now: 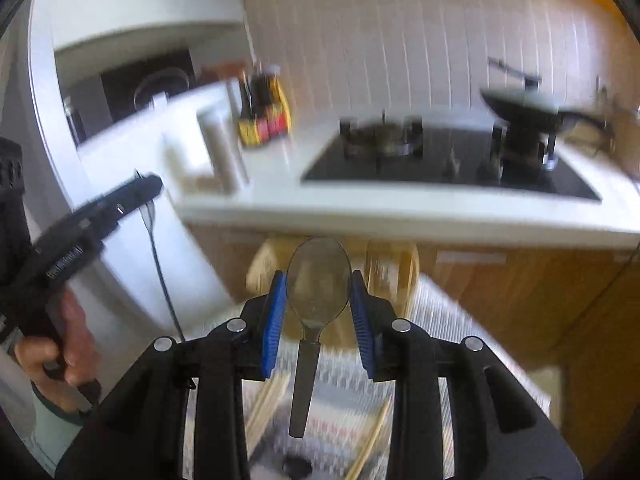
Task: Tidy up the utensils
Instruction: 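Carry both clear spoons over the yellow basket and open both tools to drop them, then grasp the black plastic spoon with the left tool while the right tool grasps a clear spoon, then lift the black spoon with the left tool while the right tool lifts the clear spoon toward the basket, then lower both spoons into the tan basket and open both tools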
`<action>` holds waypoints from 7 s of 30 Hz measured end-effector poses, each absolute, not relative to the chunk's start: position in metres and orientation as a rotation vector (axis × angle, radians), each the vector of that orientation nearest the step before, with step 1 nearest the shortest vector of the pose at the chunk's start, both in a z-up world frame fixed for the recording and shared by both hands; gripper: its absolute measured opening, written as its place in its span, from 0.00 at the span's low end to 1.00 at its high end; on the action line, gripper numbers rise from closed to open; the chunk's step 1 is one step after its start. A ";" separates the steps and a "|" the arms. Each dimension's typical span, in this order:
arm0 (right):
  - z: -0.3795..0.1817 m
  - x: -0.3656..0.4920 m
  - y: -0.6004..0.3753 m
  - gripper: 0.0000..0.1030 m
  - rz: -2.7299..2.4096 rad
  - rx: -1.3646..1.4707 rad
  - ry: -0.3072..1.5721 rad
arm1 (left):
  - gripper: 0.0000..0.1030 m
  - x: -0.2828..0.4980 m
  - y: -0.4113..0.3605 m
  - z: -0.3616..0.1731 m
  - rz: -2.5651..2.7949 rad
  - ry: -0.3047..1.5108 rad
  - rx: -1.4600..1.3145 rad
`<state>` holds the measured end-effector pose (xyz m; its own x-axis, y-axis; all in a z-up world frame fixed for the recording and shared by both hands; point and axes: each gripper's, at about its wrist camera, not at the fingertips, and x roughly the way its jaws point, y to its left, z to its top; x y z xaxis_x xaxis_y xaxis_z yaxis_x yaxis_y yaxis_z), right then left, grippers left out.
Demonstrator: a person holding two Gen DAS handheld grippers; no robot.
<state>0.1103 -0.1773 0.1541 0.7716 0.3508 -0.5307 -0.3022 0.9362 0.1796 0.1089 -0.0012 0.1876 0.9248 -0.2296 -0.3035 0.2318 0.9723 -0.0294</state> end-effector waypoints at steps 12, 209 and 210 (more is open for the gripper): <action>0.184 0.150 -0.176 0.28 0.121 -0.053 0.224 | 0.31 0.167 -0.016 0.186 -0.121 0.122 0.054; 0.144 0.121 -0.212 0.10 0.412 0.171 0.435 | 0.33 0.128 -0.023 0.160 -0.182 0.392 0.129; 0.147 0.128 -0.210 0.10 0.401 0.173 0.424 | 0.33 0.133 -0.021 0.163 -0.180 0.381 0.118</action>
<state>0.1280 -0.2105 0.1473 0.8351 0.4121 -0.3645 -0.3411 0.9076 0.2446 0.1327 -0.0208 0.1633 0.9125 -0.1520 -0.3798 0.1962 0.9773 0.0804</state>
